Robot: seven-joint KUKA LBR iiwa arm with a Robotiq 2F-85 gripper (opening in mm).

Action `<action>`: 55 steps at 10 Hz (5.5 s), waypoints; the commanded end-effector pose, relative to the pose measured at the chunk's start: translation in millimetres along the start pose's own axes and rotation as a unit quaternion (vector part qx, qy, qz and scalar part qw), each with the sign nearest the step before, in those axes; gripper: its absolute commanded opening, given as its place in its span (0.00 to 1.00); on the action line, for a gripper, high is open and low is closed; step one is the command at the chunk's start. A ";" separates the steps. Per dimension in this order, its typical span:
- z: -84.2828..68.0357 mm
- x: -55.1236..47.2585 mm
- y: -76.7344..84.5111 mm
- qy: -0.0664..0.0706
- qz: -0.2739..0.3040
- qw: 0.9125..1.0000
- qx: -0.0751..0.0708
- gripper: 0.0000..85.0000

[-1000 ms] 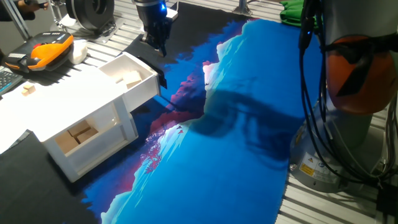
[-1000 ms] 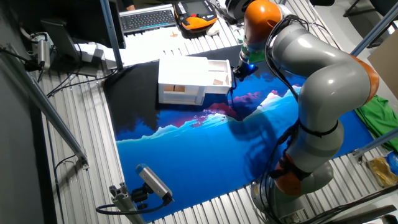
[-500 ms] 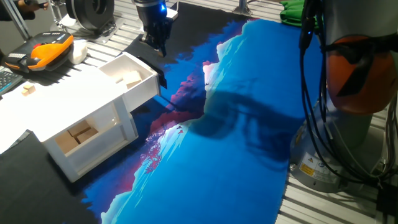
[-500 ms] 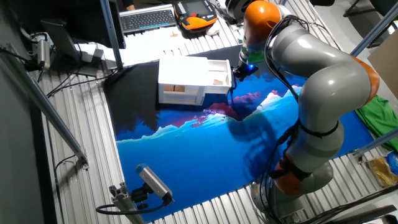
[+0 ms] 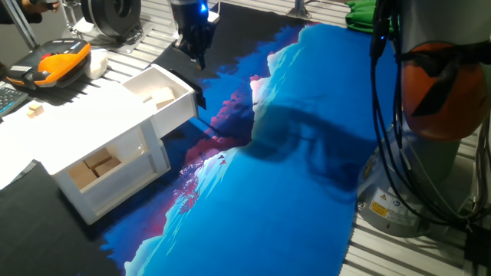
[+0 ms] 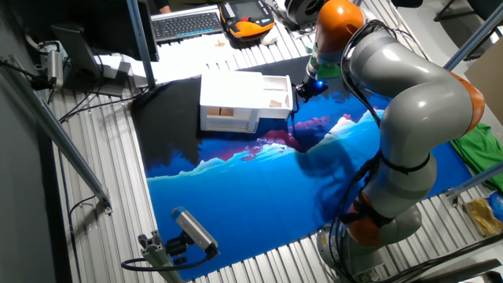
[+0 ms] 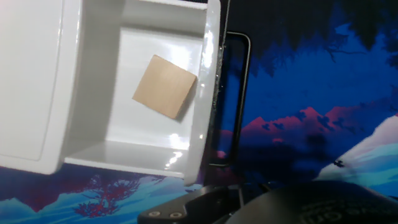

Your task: Grasp the handle and close the drawer

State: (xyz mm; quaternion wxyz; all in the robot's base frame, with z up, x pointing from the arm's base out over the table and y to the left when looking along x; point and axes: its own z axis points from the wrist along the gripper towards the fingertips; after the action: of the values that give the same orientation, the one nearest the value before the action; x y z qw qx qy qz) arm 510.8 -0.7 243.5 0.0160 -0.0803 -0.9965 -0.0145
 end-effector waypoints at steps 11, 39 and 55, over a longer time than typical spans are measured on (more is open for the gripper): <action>23.6 -23.9 -23.3 -0.036 0.082 0.995 -0.033 0.00; 31.6 -35.7 -9.9 -0.025 0.085 0.996 -0.027 0.20; 26.7 -53.6 -8.4 -0.013 0.073 0.997 -0.026 0.20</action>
State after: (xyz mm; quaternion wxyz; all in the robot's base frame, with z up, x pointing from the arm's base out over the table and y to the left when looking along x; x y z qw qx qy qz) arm 562.1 -16.6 214.6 0.0028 -0.1534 -0.9874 -0.0377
